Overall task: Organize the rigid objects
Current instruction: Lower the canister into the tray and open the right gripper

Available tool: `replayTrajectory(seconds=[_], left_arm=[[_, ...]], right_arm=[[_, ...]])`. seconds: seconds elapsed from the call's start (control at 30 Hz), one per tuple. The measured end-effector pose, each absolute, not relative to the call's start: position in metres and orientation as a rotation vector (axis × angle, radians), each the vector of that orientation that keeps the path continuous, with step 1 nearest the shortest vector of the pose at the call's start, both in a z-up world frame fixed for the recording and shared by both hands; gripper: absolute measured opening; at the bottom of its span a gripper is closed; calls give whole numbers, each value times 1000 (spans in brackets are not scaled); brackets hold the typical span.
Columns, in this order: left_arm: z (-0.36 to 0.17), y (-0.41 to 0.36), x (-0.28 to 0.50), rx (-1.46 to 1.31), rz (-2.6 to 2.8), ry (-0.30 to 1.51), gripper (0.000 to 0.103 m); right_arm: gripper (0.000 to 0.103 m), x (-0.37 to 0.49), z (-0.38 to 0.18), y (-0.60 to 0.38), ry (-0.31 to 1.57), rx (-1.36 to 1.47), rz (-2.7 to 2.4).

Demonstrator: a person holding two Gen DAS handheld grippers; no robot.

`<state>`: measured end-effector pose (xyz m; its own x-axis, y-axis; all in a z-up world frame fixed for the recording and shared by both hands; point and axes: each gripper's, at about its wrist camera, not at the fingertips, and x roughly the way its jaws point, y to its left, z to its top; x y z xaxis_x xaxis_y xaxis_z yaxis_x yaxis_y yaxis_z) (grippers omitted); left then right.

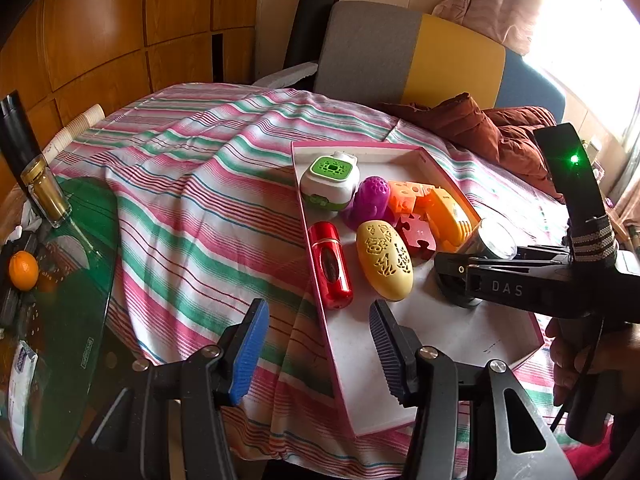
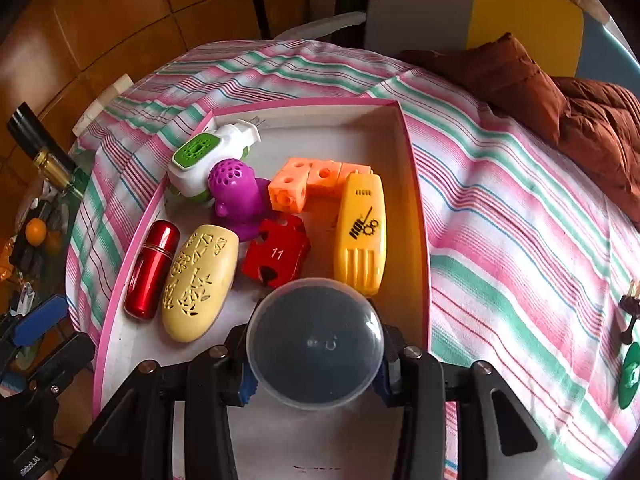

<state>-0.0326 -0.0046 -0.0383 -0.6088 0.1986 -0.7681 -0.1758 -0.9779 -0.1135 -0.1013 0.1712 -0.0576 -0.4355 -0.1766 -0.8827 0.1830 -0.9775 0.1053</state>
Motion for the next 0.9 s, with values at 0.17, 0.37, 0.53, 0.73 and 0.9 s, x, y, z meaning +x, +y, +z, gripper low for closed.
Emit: replayTrajectory(seconds=[0.17, 0.37, 0.53, 0.73, 0.9], left_arm=[[-38, -4, -31, -1262, 2644, -34, 53], [-38, -2, -29, -1267, 2642, -28, 53], [-38, 0, -28, -1268, 2639, -23, 53], [-37, 2, -29, -1266, 2631, -24, 54], [-38, 5, -29, -1268, 2622, -18, 54]], right_arm=[[44, -97, -54, 175, -40, 1528, -2505], [47, -93, -48, 179, -88, 1497, -2524], [47, -87, -41, 184, -115, 1471, -2538], [47, -76, -35, 191, -126, 1451, -2551], [44, -73, -35, 190, -97, 1420, -2561]])
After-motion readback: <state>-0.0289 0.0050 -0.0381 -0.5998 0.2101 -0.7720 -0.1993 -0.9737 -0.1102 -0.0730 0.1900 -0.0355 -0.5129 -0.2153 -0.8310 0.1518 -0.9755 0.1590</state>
